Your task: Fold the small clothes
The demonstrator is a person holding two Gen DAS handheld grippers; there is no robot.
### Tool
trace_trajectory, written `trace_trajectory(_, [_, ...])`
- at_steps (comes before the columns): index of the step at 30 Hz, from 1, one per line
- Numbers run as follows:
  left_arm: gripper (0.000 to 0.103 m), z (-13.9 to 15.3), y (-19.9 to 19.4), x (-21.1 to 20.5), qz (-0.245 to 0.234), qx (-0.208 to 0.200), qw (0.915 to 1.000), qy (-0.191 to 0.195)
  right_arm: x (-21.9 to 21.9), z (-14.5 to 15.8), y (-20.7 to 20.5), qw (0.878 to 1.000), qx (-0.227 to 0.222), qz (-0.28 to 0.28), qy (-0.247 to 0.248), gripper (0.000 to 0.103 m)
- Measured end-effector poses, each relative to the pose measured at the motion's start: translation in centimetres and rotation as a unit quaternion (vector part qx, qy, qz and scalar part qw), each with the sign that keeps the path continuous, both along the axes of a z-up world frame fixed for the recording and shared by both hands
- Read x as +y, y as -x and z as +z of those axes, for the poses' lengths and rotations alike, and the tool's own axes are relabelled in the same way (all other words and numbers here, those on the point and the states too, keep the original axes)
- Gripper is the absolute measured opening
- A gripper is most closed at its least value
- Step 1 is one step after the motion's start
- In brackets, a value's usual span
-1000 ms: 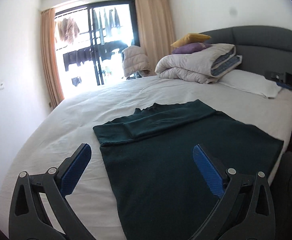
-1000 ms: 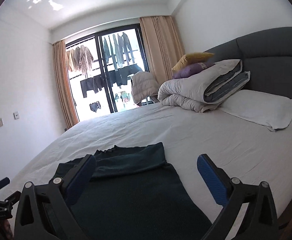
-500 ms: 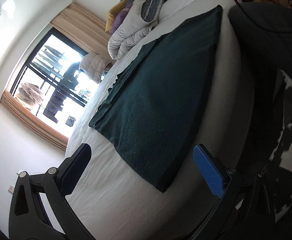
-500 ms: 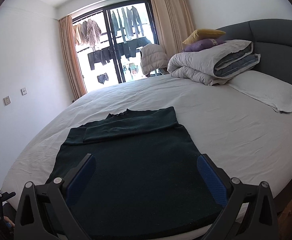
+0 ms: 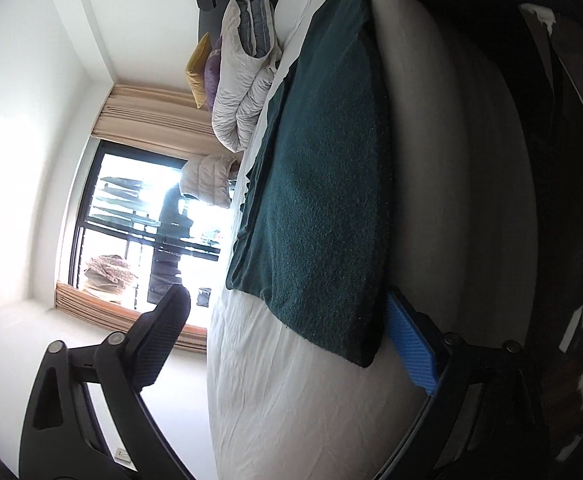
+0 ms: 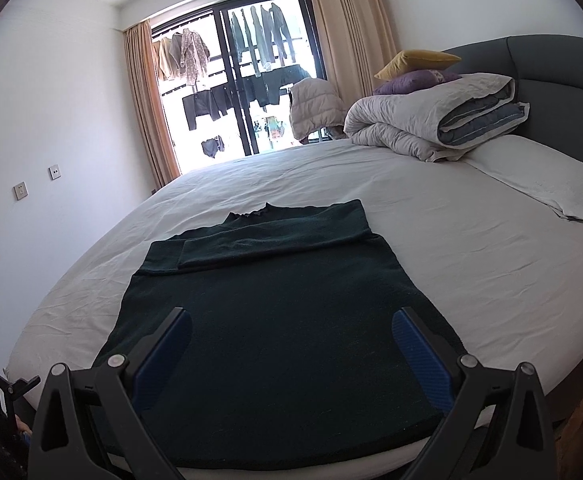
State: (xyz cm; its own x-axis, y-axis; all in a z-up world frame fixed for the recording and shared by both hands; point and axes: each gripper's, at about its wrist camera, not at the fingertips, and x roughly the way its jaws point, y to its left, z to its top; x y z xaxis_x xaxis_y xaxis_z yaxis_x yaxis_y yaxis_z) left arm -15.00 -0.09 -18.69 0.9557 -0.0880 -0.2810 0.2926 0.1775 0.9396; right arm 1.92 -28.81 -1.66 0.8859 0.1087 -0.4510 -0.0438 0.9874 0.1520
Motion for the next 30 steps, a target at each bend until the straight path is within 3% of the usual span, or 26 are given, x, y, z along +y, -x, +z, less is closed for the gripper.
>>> trace_trajectory(2, [0.067,-0.3,-0.6,0.3,-0.001,0.001,1.0,-0.004,0.3,0.1,0.1,1.0,0.0,0.003,0.004,0.102])
trace_trajectory(3, [0.063,-0.2,-1.2,0.2,0.0,0.007,1.0,-0.001,0.4,0.1,0.2,1.0,-0.001,0.004,0.008,0.101])
trace_trajectory(5, [0.041,0.3,-1.9,0.4,0.006,0.032,0.9993,0.019,0.7,0.2,0.4,1.0,0.0,0.008,0.018,0.1])
trace_trajectory(7, [0.03,1.4,-2.6,0.5,0.013,0.063,0.9965,0.054,0.8,0.4,0.5,0.999,0.004,0.019,0.037,0.099])
trace_trajectory(11, [0.008,3.7,-3.9,0.7,0.039,0.125,0.983,0.129,1.7,0.3,1.3,0.988,0.018,0.063,0.14,0.088])
trace_trajectory(15, [0.006,6.7,-6.1,1.2,0.068,0.163,0.962,0.209,1.7,-0.4,3.2,0.962,0.037,0.114,0.244,0.085])
trace_trajectory(19, [0.006,9.9,-8.2,1.3,0.083,0.166,0.9449,0.27,0.2,-2.0,4.5,0.945,0.065,0.131,0.291,0.085])
trace_trajectory(21, [0.006,11.5,-8.4,1.1,0.085,0.163,0.9396,0.288,-0.1,-3.3,4.7,0.934,0.079,0.146,0.315,0.081])
trace_trajectory(25, [0.006,13.8,-9.2,0.8,0.085,0.153,0.9346,0.31,-0.8,-5.8,4.0,0.919,0.12,0.167,0.335,0.058])
trace_trajectory(30, [0.006,16.1,-9.6,1.0,0.093,0.148,0.9239,0.341,-0.5,-7.8,3.4,0.896,0.125,0.186,0.383,0.055])
